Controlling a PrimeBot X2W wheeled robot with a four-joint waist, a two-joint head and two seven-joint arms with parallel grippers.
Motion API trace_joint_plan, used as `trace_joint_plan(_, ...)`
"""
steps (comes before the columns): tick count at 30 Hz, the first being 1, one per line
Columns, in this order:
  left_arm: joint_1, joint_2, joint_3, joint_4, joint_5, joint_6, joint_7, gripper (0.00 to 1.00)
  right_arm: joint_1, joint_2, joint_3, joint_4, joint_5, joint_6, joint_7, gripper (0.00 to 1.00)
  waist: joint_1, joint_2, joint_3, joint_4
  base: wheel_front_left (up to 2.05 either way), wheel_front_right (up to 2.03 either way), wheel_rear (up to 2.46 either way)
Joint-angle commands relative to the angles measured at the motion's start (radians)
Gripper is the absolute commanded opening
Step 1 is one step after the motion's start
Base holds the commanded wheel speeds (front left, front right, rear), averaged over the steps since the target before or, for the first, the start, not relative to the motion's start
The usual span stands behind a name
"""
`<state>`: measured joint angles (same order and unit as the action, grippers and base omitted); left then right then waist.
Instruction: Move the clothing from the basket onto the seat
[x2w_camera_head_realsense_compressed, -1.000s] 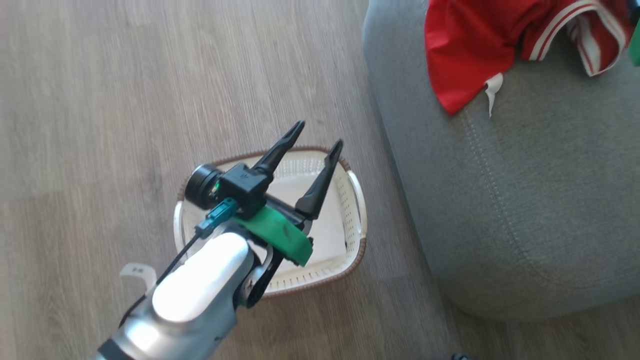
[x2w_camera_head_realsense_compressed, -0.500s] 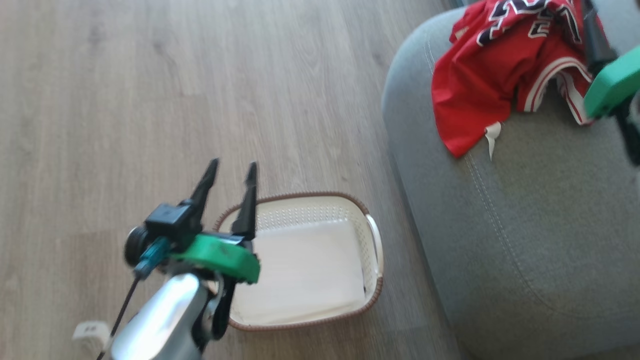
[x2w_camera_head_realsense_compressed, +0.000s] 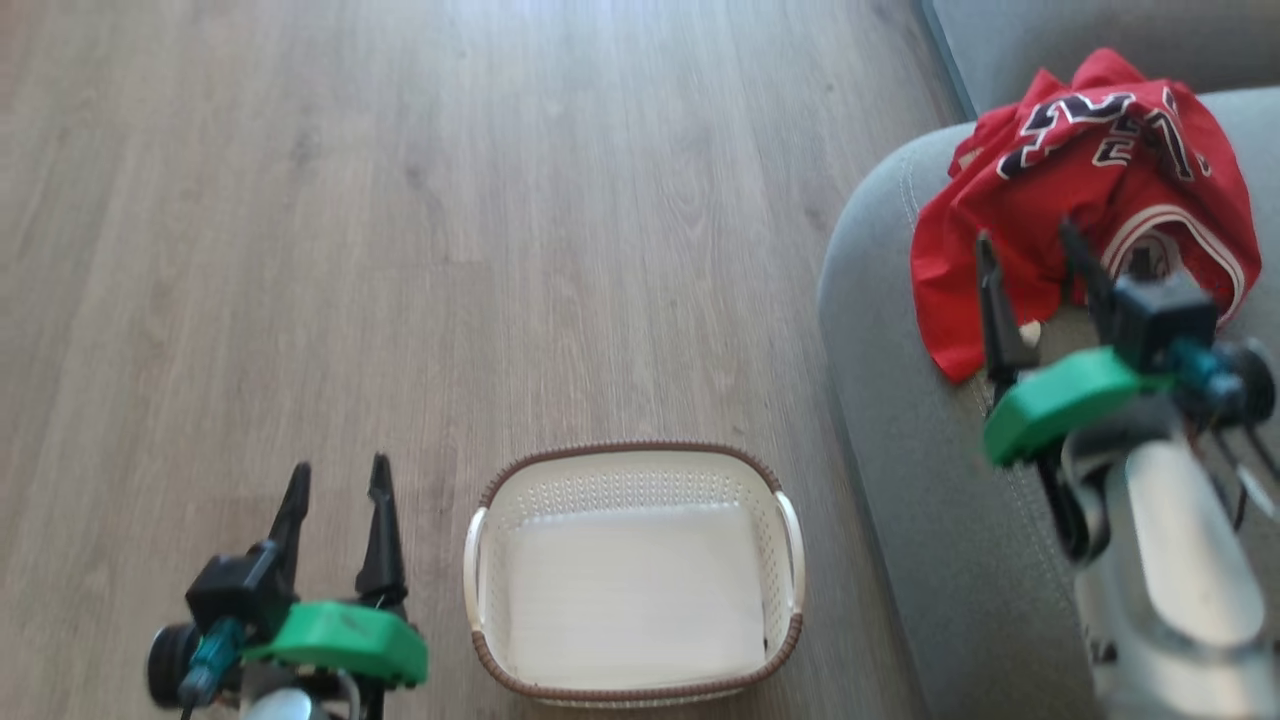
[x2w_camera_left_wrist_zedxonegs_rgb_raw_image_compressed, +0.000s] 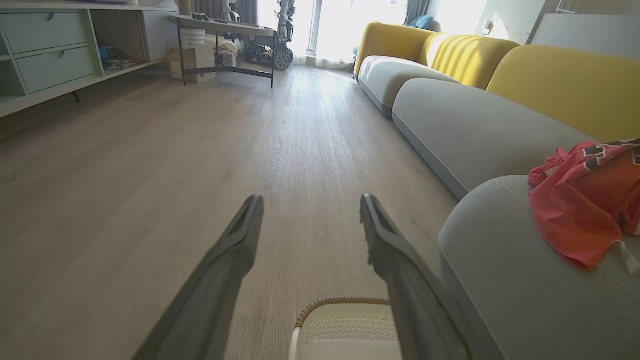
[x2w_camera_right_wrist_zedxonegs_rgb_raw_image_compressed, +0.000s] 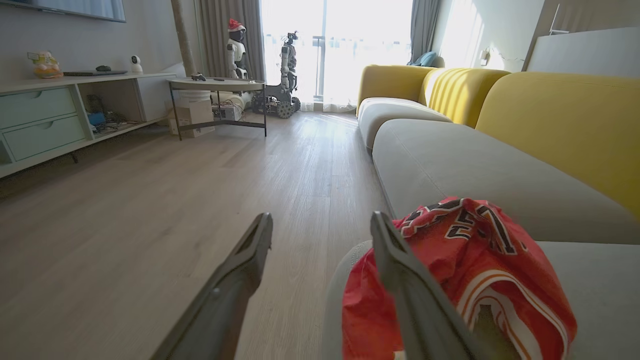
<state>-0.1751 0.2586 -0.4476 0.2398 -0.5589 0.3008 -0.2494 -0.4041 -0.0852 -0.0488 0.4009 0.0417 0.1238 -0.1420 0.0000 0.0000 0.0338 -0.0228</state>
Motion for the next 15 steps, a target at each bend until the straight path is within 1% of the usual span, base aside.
trace_joint_plan(1, 0.000, 0.022, 0.056, -0.042, 0.016, 0.010, -0.012, 1.00, 0.018, 0.017, 0.010, -0.054, -0.006, 0.007, -0.004, 1.00, 0.0000, 0.0000, -0.018, 0.013, 0.00, 0.00, 0.00)
trace_joint_plan(4, 0.045, 0.018, 0.075, -0.060, 0.031, 0.018, -0.012, 1.00, 0.095, 0.032, 0.018, -0.091, 0.006, 0.007, 0.003, 1.00, 0.0000, 0.0000, -0.030, 0.021, 0.00, 0.00, 0.00)
trace_joint_plan(10, 0.105, 0.005, 0.105, -0.091, 0.045, 0.018, -0.012, 1.00, 0.217, 0.035, 0.076, -0.165, 0.114, 0.007, 0.013, 1.00, 0.0000, 0.0000, -0.043, 0.033, 0.00, 0.00, 0.00)
trace_joint_plan(15, 0.131, 0.003, 0.114, -0.099, 0.058, 0.015, -0.012, 1.00, 0.277, 0.035, 0.084, -0.211, 0.134, 0.007, 0.024, 1.00, 0.0000, 0.0000, -0.050, 0.039, 0.00, 0.00, 0.00)
